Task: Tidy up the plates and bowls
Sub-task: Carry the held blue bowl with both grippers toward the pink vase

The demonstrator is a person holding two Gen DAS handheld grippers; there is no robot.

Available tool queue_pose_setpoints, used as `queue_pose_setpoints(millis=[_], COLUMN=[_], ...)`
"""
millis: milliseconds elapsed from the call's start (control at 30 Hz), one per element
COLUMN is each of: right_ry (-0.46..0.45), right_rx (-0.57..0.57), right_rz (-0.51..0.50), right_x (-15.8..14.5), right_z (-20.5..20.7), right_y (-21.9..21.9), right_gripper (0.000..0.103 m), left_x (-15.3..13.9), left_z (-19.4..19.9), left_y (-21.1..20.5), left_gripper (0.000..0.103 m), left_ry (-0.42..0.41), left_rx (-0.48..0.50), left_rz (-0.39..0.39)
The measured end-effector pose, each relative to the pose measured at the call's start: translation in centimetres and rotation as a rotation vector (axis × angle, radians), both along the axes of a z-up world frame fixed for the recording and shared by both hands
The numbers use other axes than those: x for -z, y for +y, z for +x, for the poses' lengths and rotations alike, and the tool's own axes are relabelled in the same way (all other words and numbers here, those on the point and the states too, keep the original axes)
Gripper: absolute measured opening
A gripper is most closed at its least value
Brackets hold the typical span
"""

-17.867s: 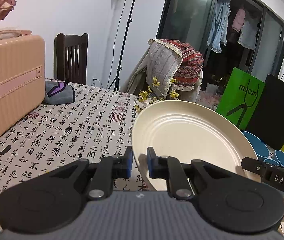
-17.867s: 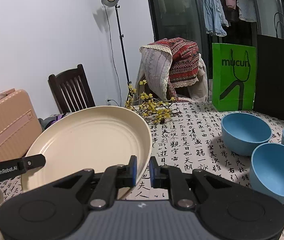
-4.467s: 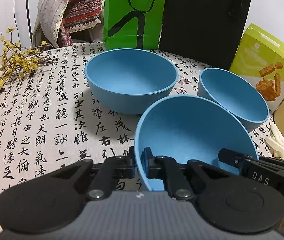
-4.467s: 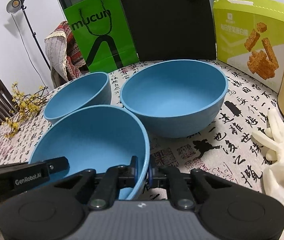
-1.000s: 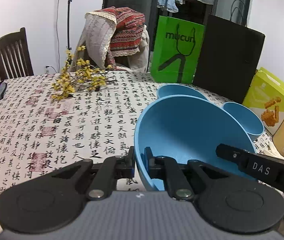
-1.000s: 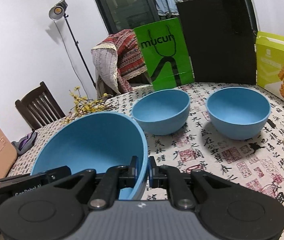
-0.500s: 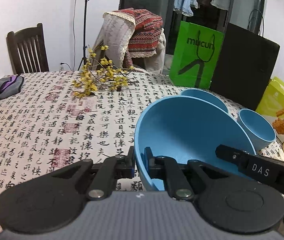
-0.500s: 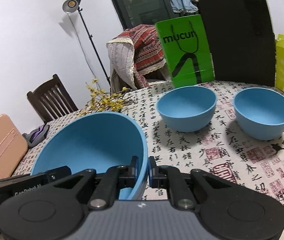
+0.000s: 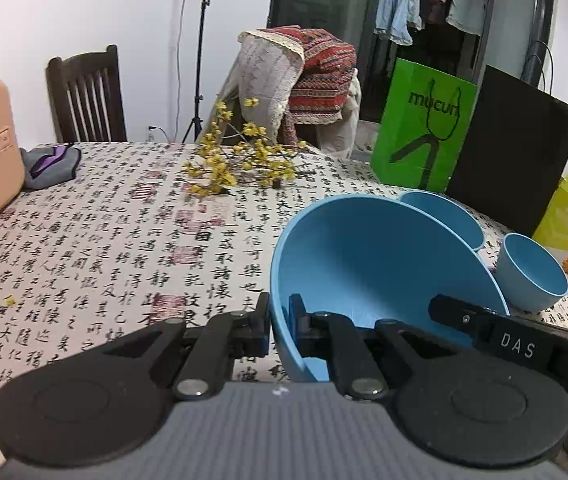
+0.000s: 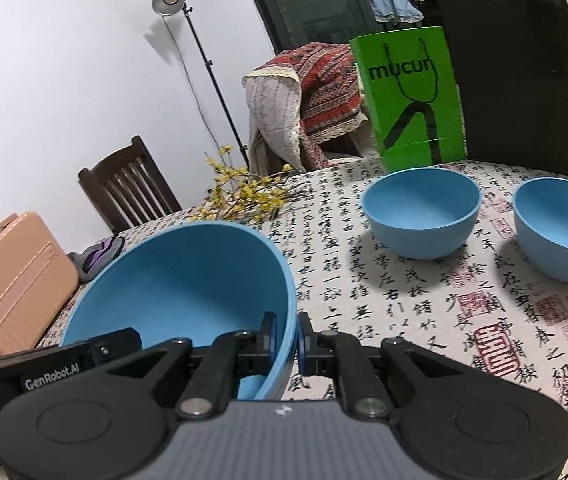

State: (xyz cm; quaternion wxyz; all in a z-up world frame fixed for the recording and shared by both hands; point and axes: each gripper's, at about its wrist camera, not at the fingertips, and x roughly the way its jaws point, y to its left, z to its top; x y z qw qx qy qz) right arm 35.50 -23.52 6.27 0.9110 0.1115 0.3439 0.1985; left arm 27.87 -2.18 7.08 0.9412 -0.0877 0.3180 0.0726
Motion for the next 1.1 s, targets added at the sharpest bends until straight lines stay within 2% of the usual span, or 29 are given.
queue_pose_setpoints(millis=[1100], right_ry=[-0.011], right_rx=[-0.135], right_rz=[0.018], right_x=[-1.0], right_z=[-2.9], right_y=[6.1], right_gripper=[0.010], left_x=[-0.7], left_z=[-5.6], left_y=[5.1], left_gripper=[0.009], left_ry=[-0.029], left_rx=[-0.147], left_rz=[-0.006])
